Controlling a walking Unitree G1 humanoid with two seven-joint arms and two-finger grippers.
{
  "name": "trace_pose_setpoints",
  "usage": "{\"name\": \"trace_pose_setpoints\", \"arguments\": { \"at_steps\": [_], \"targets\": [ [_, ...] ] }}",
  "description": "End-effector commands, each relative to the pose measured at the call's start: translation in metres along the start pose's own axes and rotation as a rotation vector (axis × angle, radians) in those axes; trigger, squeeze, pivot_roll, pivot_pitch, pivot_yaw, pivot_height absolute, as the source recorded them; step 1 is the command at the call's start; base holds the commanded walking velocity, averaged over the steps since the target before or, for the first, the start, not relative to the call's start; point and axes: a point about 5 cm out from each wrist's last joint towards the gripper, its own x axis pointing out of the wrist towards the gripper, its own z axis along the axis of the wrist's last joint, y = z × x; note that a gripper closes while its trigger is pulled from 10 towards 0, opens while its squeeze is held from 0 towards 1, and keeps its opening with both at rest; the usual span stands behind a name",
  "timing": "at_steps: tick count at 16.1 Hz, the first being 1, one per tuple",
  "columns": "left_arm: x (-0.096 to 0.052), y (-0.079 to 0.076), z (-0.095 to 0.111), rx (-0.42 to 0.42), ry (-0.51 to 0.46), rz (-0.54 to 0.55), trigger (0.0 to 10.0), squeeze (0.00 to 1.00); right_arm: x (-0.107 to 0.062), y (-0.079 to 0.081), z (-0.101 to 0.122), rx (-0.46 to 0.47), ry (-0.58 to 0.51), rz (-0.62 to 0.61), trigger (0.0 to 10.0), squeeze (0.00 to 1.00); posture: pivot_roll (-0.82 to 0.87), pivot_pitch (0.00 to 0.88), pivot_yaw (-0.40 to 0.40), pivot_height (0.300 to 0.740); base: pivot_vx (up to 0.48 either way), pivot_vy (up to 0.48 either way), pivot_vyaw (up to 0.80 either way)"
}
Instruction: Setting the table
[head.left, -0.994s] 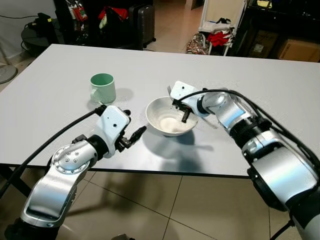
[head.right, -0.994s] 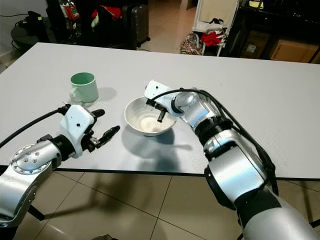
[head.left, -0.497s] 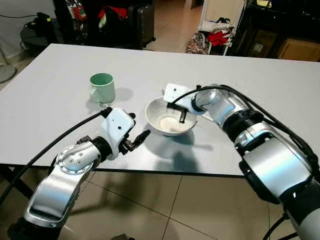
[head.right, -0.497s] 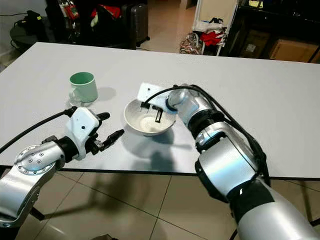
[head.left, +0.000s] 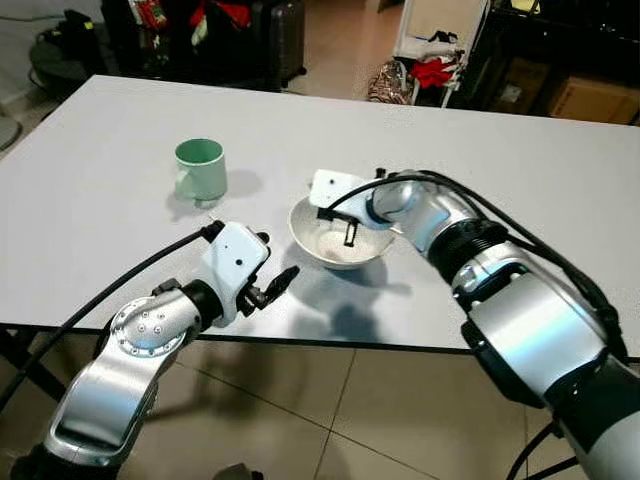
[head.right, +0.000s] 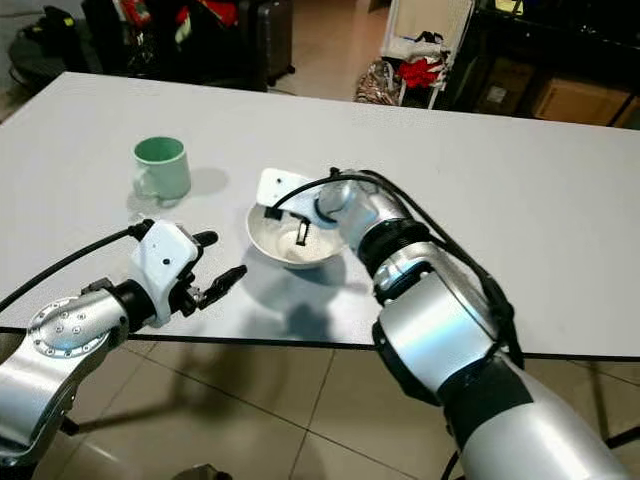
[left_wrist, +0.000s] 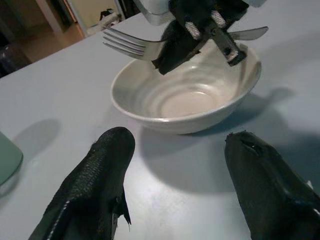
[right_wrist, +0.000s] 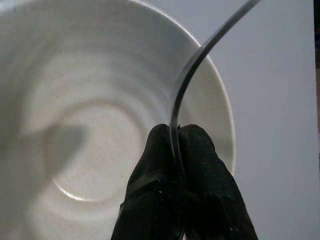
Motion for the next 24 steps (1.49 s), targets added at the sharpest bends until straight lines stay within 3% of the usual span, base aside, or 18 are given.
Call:
{"name": "trace_pose_setpoints", "arguments": {
  "at_steps": [1,3,5,7,11,12,14,17,19,21,23,24],
  "targets": [
    [-0.002,-0.001,0.003,0.01,0.0,0.0,10.0,0.0,-0.006,-0.011,0.005,-0.009,-0.006,-0.035,10.0,0.12,-0.03,0.025,-0.096,0.74,0.0,0.0,0.0],
    [-0.002,-0.001,0.003,0.009,0.001,0.003,10.0,0.0,-0.005,-0.01,0.005,-0.021,0.001,-0.029,10.0,0.24,-0.03,0.024,-0.101,0.74,0.0,0.0,0.0],
    [0.0,-0.001,0.004,0.01,-0.002,0.012,10.0,0.0,-0.005,-0.011,0.003,-0.029,0.019,-0.036,10.0,0.56,-0.03,0.021,-0.118,0.74,0.0,0.0,0.0],
    [0.0,0.0,0.004,0.009,-0.003,0.017,10.0,0.0,-0.006,-0.011,0.001,-0.039,0.033,-0.04,10.0,0.62,-0.03,0.024,-0.123,0.74,0.0,0.0,0.0],
    [-0.002,0.001,0.004,0.011,0.002,0.026,10.0,0.0,-0.005,-0.01,0.002,-0.041,0.034,-0.029,10.0,0.63,-0.03,0.03,-0.131,0.74,0.0,0.0,0.0],
    [-0.003,0.001,0.003,0.012,0.004,0.029,10.0,0.0,-0.005,-0.01,0.005,-0.038,0.025,-0.035,10.0,0.71,-0.03,0.031,-0.13,0.74,0.0,0.0,0.0],
    [-0.003,0.001,0.003,0.013,0.005,0.031,10.0,0.0,-0.005,-0.011,0.007,-0.038,0.019,-0.038,10.0,0.72,-0.03,0.03,-0.132,0.74,0.0,0.0,0.0],
    [-0.004,0.002,0.003,0.014,0.006,0.034,10.0,0.0,-0.009,-0.018,0.015,-0.033,-0.016,-0.044,10.0,0.98,-0.03,0.03,-0.131,0.74,0.0,0.0,0.0],
    [-0.005,0.002,0.004,0.009,0.002,0.045,10.0,0.0,-0.017,-0.028,0.018,-0.008,-0.065,-0.047,10.0,1.0,-0.02,0.025,-0.14,0.74,0.0,0.0,0.0],
    [-0.01,0.003,0.003,-0.018,-0.003,0.082,10.0,0.0,-0.03,-0.044,0.023,0.119,-0.181,-0.075,10.0,1.0,-0.02,0.016,-0.132,0.74,0.0,0.0,0.0],
    [-0.01,0.006,0.002,-0.059,0.0,0.194,10.0,0.0,-0.047,-0.058,0.012,0.391,-0.387,-0.181,10.0,1.0,-0.01,0.01,-0.116,0.74,0.0,0.0,0.0],
    [-0.01,0.008,0.004,-0.086,-0.013,0.256,10.0,0.0,-0.059,-0.056,0.0,0.534,-0.558,-0.319,10.0,1.0,-0.02,0.005,-0.097,0.74,0.0,0.0,0.0]
  ]
}}
